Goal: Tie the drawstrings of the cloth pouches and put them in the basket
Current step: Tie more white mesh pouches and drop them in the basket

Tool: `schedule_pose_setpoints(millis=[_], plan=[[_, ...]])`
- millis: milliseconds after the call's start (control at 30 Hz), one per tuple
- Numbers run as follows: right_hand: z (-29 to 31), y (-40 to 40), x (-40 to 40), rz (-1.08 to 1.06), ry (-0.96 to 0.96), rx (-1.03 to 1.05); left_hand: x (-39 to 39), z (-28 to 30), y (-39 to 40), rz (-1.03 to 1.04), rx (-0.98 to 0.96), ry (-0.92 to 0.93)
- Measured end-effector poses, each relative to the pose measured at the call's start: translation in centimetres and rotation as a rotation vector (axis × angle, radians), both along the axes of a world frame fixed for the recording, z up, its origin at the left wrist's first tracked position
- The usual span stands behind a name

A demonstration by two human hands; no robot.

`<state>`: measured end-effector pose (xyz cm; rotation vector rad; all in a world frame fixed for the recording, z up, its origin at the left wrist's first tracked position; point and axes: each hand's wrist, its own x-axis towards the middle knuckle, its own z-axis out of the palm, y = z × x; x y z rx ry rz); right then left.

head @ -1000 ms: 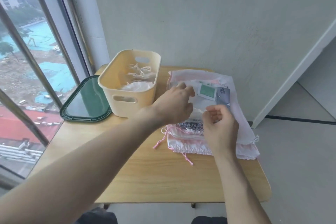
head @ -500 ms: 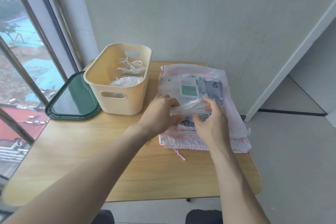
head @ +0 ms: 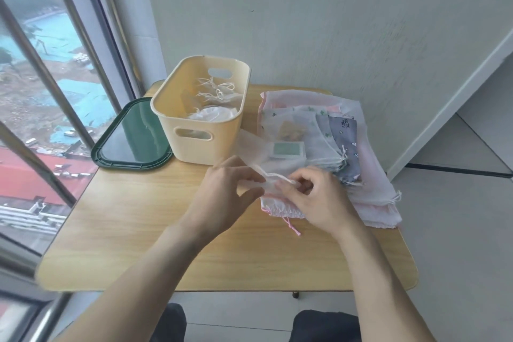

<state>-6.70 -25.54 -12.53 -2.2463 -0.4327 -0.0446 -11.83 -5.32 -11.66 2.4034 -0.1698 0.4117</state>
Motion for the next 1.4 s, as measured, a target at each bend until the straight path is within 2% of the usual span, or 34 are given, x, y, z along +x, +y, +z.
schedule_pose_setpoints(millis=[167, 333, 433, 567, 733, 800, 933, 1033, 1100, 1267, 1400], plan=[[0.1, -0.3, -0.1, 0.074, 0.071, -0.013, -0.9, -0.7, 2.7, 0.013, 0.025, 0.146], [-0.3, -0.6, -0.5, 0.098, 0.092, -0.028, -1.0, 0.3, 5.3, 0.052, -0.059, 0.259], [-0.4, -0.7, -0.7, 0.076, 0.120, 0.017, -1.6, 0.5, 5.8, -0.028, -0.133, 0.311], [-0.5, -0.5, -1.0, 0.055, 0.135, 0.004, -1.7, 1.1, 6.0, -0.153, -0.368, 0.402], [-0.6, 0.1, -1.6, 0.046, 0.153, -0.023, -1.3, 1.3, 4.9, -0.254, -0.948, 0.480], [-0.5, 0.2, -1.7, 0.048, 0.149, -0.022, -1.3, 1.3, 3.8, -0.247, -1.002, 0.475], [-0.2, 0.3, -2.1, 0.059, 0.123, -0.031, -1.3, 0.8, 2.8, -0.168, -0.905, 0.466], [-0.3, 0.2, -2.1, 0.059, 0.130, -0.038, -1.2, 0.6, 2.3, -0.109, -1.026, 0.483], [-0.1, 0.2, -2.1, 0.044, 0.203, 0.060, -1.2, 0.8, 1.9, -0.072, -1.100, 0.503], [0.9, -0.5, -1.8, -0.138, 0.565, 0.630, -1.0, 0.7, 1.5, -0.022, -1.020, 0.513], [1.0, -0.3, -1.9, -0.208, 0.651, 0.881, -0.8, 0.5, 1.6, -0.034, -0.969, 0.525]])
